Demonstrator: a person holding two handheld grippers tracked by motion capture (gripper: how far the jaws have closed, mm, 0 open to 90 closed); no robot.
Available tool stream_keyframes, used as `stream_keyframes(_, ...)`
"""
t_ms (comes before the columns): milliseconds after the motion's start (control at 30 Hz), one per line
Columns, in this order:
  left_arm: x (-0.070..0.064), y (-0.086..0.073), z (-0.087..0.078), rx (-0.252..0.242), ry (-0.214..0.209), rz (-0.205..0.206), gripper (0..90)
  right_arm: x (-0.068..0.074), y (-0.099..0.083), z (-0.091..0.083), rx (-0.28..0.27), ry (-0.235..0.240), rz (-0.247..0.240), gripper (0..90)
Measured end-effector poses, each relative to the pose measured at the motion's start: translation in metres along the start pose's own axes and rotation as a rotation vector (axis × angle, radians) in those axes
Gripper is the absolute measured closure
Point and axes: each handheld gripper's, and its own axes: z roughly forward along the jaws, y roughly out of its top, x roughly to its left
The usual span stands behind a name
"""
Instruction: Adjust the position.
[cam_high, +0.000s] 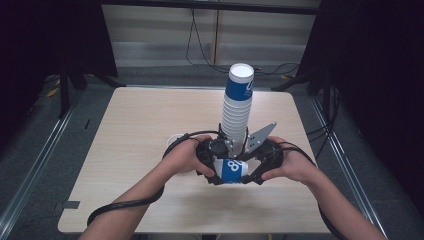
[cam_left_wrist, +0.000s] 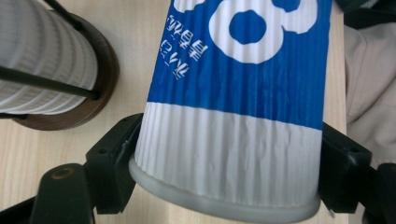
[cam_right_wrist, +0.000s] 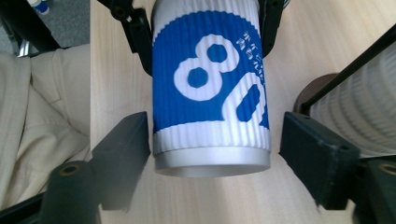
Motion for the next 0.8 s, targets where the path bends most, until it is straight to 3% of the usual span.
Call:
stream_keyframes(67, 0.0, 0.0, -0.001, 0.0, 0.012, 0.005, 20.9, 0.0, -0.002, 0.003, 0.003, 0.015, 0.006, 30.3)
stream_keyframes(133, 0.0, -0.001, -0.002, -0.005, 0.021, 0.017, 20.8, -0.001, -0.006, 0.006, -0.001, 0.001, 0.011, 30.6)
stream_keyframes(233, 0.0, -0.003, -0.004, -0.017, 0.031, 0.037, 20.2, -0.001, -0.012, 0.01, -0.023, 0.018, 0.042, 31.0)
stream_keyframes(300, -0.001, -0.004, -0.005, -0.046, 0.028, 0.037, 19.4, -0.002, -0.014, 0.011, -0.041, 0.021, 0.045, 31.2)
stream_keyframes(333, 0.0, -0.004, -0.006, -0.042, 0.035, 0.057, 19.0, -0.001, -0.016, 0.011, -0.039, 0.024, 0.049, 31.2)
stream_keyframes(400, -0.002, -0.005, -0.006, -0.07, 0.031, 0.037, 18.6, -0.002, -0.018, 0.011, -0.055, 0.021, 0.051, 31.2)
stream_keyframes(567, -0.002, -0.006, -0.007, -0.069, 0.046, 0.055, 18.4, -0.001, -0.021, 0.013, -0.086, 0.018, 0.05, 31.0)
stream_keyframes(667, -0.001, -0.007, -0.008, -0.1, 0.042, 0.032, 17.1, -0.002, -0.022, 0.015, -0.094, 0.005, 0.041, 31.0)
stream_keyframes(700, -0.001, -0.009, -0.009, -0.107, 0.032, 0.021, 16.9, -0.002, -0.023, 0.015, -0.104, 0.019, 0.055, 31.0)
stream_keyframes(800, 0.002, -0.012, -0.011, -0.143, 0.009, -0.06, 15.9, -0.001, -0.025, 0.015, -0.103, 0.016, 0.044, 31.0)
